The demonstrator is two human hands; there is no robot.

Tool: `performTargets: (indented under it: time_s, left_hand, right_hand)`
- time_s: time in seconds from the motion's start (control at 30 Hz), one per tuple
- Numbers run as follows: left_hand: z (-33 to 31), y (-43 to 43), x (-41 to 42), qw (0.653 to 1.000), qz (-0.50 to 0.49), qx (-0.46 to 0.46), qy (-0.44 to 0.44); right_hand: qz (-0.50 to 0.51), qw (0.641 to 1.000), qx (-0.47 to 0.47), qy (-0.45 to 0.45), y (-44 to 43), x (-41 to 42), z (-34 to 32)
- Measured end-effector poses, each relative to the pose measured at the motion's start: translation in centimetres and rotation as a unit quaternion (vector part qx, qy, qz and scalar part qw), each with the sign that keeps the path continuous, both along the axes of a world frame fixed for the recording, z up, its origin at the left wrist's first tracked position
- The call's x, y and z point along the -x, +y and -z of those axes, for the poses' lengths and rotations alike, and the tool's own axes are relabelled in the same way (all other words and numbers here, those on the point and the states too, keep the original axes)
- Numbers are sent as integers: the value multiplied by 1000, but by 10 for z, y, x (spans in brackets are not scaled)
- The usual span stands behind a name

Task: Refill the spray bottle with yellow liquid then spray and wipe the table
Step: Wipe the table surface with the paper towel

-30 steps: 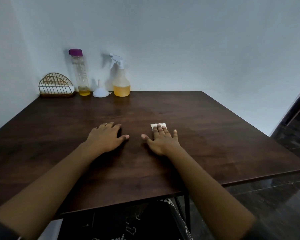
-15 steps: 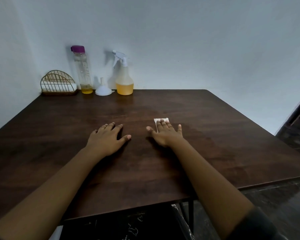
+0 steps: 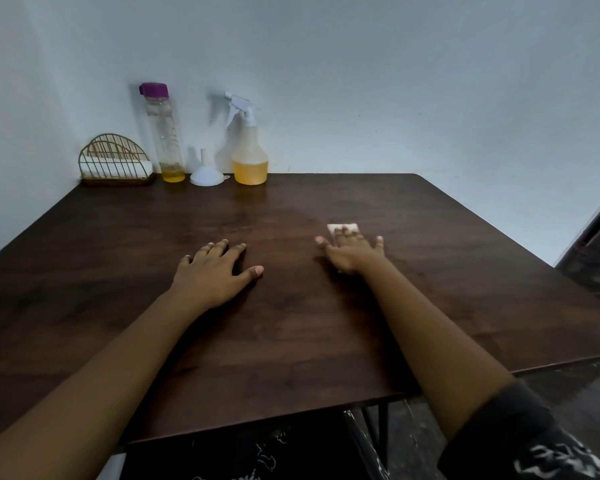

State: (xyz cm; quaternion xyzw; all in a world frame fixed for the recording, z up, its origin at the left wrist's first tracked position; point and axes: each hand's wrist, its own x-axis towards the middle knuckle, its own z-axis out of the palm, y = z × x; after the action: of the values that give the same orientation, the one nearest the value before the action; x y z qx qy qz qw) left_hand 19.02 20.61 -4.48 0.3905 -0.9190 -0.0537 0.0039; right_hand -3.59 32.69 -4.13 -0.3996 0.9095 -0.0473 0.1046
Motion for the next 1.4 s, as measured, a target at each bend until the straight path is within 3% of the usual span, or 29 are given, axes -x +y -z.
performTargets:
  time_s: [0.13, 0.37, 0.57, 0.8, 1.03, 1.27, 1.4]
  left_hand:
    - [0, -1, 2, 1000, -1, -1, -1]
    - [-10, -9, 5, 1000, -1, -15, -17]
    - [-15, -38, 1, 1000, -8, -12, -7]
    - [-23, -97, -1, 998, -68, -13, 5]
    - [-10, -113, -14, 996, -84, -17, -8]
    - [-7, -116, -17, 997, -75, -8, -11]
    - [-4, -115, -19, 998, -70, 9, -2]
  right_hand:
    - [85, 996, -8, 9, 9, 26, -5]
    - [-30, 999, 4, 8, -44, -8, 0]
    - [81, 996, 0, 31, -17, 40, -3]
    - [-48, 998, -2, 33, -72, -1, 0]
    - [94, 995, -3, 30, -48, 43, -8]
    - [-39, 999, 18, 20, -127, -34, 0]
    - [13, 999, 19, 25, -97, 4, -4]
